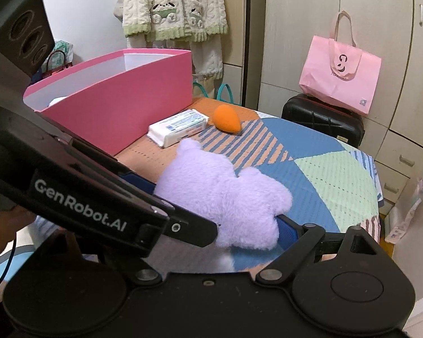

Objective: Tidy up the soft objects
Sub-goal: 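Lift the lavender plush with both grippers and carry it over the pink box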

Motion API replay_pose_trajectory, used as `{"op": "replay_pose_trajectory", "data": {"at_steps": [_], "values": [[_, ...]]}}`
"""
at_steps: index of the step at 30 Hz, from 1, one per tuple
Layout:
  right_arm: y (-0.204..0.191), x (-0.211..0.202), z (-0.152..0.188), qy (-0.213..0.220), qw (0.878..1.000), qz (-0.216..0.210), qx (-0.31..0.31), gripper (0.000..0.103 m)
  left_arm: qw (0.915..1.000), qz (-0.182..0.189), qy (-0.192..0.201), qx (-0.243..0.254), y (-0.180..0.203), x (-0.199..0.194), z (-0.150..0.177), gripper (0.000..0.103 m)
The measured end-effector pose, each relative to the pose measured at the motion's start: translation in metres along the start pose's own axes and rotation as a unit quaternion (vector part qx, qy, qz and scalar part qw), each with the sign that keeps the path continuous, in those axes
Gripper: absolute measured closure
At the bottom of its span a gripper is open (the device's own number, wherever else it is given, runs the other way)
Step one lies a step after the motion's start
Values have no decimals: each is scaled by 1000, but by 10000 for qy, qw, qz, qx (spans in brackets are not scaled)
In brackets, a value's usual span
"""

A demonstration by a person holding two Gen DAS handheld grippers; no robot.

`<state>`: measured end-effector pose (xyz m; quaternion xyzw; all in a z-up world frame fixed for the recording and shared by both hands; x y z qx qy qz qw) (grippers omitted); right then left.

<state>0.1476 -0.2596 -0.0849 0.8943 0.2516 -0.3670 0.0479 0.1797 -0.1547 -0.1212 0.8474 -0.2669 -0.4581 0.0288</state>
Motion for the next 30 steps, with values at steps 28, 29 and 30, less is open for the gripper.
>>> {"op": "replay_pose_trajectory", "data": {"at_steps": [28, 29, 30], "values": [[-132, -70, -8, -150, 9931, -1146, 180, 13, 9997, 61, -104, -198, -27, -158, 74, 54], [-137, -70, -9, -150, 9927, -1183, 167, 13, 9997, 25, -94, -204, -29, -163, 74, 53], [-142, -70, -12, -145, 9924, -1214, 115, 13, 9998, -15, -60, -208, -32, -168, 75, 53]]}}
Point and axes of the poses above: each gripper's, at about its wrist camera, not at the fingertips, and x roughly the way its jaws point, y to its right, z to its underside, the point moved 5 cm from there along x, roughly the way its jaws point, and after that the axes turned 7 degrees about -z, right-handed, at the moved point
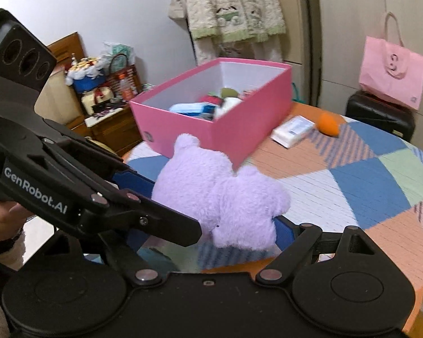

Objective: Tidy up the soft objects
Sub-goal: 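Lift the lavender plush with both grippers and carry it over the pink box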

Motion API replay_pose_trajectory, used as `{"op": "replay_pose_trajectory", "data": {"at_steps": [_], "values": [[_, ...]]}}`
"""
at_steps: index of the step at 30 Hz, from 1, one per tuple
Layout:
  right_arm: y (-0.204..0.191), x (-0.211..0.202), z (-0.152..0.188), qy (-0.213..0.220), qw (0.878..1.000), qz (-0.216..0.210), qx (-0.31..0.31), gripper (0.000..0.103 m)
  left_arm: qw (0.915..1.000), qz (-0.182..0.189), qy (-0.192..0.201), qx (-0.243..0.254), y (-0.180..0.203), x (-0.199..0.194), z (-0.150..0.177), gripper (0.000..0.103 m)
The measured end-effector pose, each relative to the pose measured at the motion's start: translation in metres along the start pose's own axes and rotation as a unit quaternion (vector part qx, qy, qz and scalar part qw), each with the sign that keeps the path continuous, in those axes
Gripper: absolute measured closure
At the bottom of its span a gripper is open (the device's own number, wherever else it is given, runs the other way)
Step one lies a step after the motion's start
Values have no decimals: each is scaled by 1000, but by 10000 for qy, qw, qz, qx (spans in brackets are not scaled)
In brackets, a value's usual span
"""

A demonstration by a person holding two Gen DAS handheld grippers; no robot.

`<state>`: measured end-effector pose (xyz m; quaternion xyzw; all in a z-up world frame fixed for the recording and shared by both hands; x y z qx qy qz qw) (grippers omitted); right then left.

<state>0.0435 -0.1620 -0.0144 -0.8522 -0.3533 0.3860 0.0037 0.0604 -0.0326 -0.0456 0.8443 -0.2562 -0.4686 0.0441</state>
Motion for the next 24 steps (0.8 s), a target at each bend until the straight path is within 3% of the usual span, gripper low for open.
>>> {"op": "replay_pose_trajectory", "data": {"at_steps": [7, 15, 24], "values": [[-29, 5, -22, 229, 9983, -70, -524, 13, 9984, -317, 458, -14, -18, -28, -5, 50], [-42, 25, -69, 544, 9899, 211, -1296, 12, 9951, -494, 857, -25, -46, -40, -43, 50], [-23, 53, -124, 999, 9790, 292, -1754, 12, 9907, -337, 1244, -425, -91, -22, -92, 50]]}}
Point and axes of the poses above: each gripper's, at about its wrist camera, not at the fingertips, and x roughly the way its jaws point, y to its right, z to its underside, the point moved 5 cm from there along x, roughly the way its jaws point, and after that the axes turned 7 degrees about -z, right-handed, at the moved point
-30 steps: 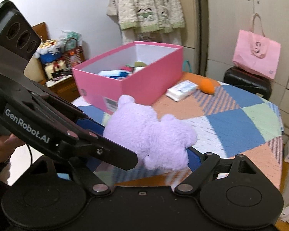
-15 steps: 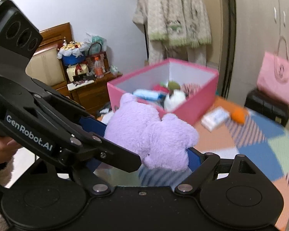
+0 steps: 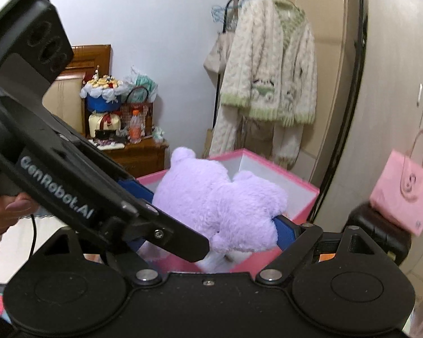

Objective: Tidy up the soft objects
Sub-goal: 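Lift the lavender plush with both grippers and carry it over the pink box, then open both grippers to drop the lavender plush into the box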

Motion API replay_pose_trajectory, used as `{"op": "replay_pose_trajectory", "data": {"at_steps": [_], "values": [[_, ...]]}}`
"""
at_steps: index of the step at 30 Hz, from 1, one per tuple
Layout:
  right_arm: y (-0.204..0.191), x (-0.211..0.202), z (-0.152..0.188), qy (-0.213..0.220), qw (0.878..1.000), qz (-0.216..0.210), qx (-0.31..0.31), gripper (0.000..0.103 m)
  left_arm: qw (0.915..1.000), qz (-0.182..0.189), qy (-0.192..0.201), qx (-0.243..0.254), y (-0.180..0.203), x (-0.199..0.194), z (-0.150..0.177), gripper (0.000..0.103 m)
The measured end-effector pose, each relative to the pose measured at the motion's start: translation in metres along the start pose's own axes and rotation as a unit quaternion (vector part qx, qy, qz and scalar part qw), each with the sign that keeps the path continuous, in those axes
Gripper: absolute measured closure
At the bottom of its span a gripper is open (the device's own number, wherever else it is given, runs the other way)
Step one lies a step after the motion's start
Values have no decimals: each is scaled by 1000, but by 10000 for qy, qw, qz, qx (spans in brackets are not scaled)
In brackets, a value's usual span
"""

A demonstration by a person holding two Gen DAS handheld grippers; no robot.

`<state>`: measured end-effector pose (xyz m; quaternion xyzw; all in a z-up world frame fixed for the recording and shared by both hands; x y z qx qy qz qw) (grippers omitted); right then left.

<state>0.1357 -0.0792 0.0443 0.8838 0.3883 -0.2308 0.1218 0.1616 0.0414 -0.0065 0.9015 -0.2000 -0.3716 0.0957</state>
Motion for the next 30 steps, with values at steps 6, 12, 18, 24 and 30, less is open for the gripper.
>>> {"op": "replay_pose_trajectory", "data": {"at_steps": [6, 12, 18, 24, 30], "values": [[19, 33, -14, -173, 9997, -69, -164, 12, 9998, -53, 50, -201, -27, 29, -21, 49], [44, 74, -26, -360, 9990, -237, -74, 12, 9985, -164, -74, -517, -55, 64, -49, 49], [69, 106, -35, -553, 9967, -545, 246, 12, 9935, -68, -292, -1094, -83, 94, -66, 48], [78, 125, -36, -715, 9951, -655, 180, 13, 9908, -137, -407, -1280, -97, 111, -72, 48], [91, 154, -33, -926, 9933, -618, 304, 12, 9875, -347, -540, -1439, -107, 133, -72, 48]]}}
Point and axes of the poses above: each gripper's, at about its wrist camera, not at the fingertips, and x roughly the way its jaws point, y to its right, z to its underside, the point moved 5 cm from there along x, roughly the way its jaws point, and after that the axes turned 7 degrees about -z, right-handed, at the moved point
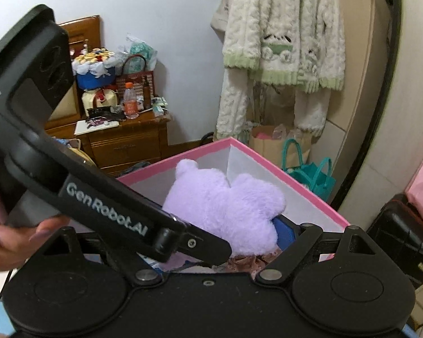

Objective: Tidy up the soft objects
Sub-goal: 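Open both grippers to drop the lavender plush into the box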

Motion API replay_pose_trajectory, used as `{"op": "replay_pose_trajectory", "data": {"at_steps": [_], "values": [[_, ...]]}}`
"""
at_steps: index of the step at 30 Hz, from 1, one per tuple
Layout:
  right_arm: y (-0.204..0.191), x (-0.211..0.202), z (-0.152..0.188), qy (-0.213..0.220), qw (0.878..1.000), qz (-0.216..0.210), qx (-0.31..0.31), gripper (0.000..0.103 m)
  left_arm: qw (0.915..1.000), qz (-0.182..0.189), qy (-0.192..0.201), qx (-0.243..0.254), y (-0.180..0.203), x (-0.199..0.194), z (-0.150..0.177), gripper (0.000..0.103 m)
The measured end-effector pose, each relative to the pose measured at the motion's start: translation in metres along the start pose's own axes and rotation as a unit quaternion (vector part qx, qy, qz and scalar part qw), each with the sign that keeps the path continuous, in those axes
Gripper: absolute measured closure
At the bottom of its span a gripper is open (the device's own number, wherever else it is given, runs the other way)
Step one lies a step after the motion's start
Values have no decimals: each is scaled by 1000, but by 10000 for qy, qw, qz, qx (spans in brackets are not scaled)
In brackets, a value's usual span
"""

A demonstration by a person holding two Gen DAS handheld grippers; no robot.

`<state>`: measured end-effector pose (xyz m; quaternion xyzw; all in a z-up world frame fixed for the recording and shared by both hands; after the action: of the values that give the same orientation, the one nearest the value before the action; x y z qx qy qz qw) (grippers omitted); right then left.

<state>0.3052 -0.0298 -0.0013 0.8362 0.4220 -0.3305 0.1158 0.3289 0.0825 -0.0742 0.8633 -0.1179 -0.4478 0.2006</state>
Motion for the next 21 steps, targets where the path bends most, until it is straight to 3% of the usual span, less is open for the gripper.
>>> {"op": "replay_pose_trajectory", "data": {"at_steps": [5, 10, 13, 21], "values": [[8, 15, 5, -184, 9997, 140, 85, 13, 9996, -267, 31, -99, -6, 13, -2, 48], [16, 22, 11, -399, 9988, 230, 173, 13, 9977, -600, 194, 249, -3, 1, 0, 42], [18, 14, 13, -321, 9988, 246, 261, 12, 9958, -710, 318, 475, 0, -12, 2, 37], [10, -30, 26, 2, 9988, 208, 448, 12, 9876, -912, 711, 1062, 9, -56, 18, 37]]}}
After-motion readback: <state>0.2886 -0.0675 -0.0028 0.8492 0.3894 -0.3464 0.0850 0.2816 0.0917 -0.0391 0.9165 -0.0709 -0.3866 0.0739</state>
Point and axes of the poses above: each gripper's, at about its wrist camera, not at the fingertips, and x roughly the way its jaws point, y to its right, z to its underside, the point moved 5 cm from there along x, roughly the way its jaws point, and after that the axes turned 7 degrees about -z, right-handed, at the moved point
